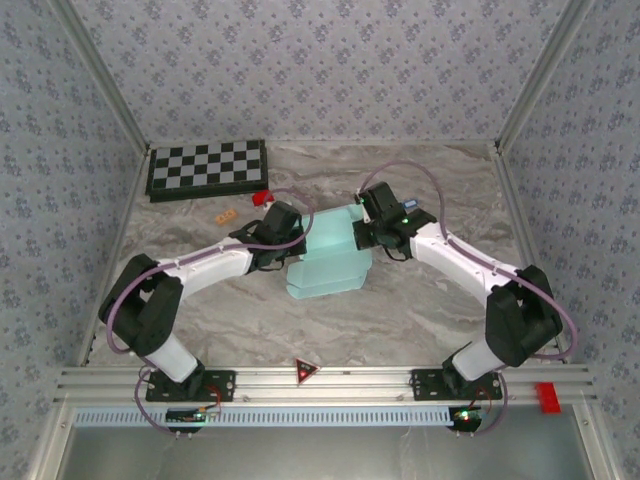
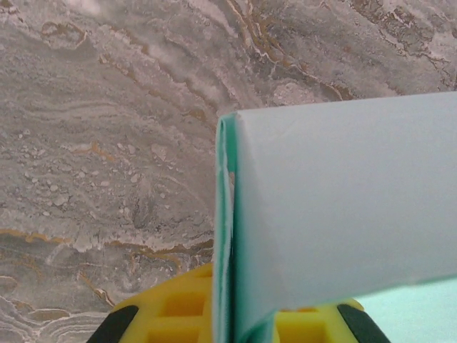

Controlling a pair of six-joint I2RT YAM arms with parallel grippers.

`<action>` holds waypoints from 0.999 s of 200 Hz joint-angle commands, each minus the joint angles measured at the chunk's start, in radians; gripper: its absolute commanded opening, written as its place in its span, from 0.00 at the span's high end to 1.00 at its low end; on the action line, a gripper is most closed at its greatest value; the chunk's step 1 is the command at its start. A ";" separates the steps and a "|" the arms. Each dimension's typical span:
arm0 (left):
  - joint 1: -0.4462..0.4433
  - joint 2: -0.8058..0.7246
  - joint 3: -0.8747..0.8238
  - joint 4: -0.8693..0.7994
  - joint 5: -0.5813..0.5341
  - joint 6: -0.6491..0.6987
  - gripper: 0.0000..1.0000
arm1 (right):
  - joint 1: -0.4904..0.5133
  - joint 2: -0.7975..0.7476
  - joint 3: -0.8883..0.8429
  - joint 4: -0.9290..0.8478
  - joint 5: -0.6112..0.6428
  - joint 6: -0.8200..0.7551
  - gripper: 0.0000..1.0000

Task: Fold the paper box

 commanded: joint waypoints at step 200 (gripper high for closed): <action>-0.007 -0.025 0.011 0.037 -0.030 0.046 1.00 | -0.006 0.026 0.020 -0.110 0.035 0.032 0.97</action>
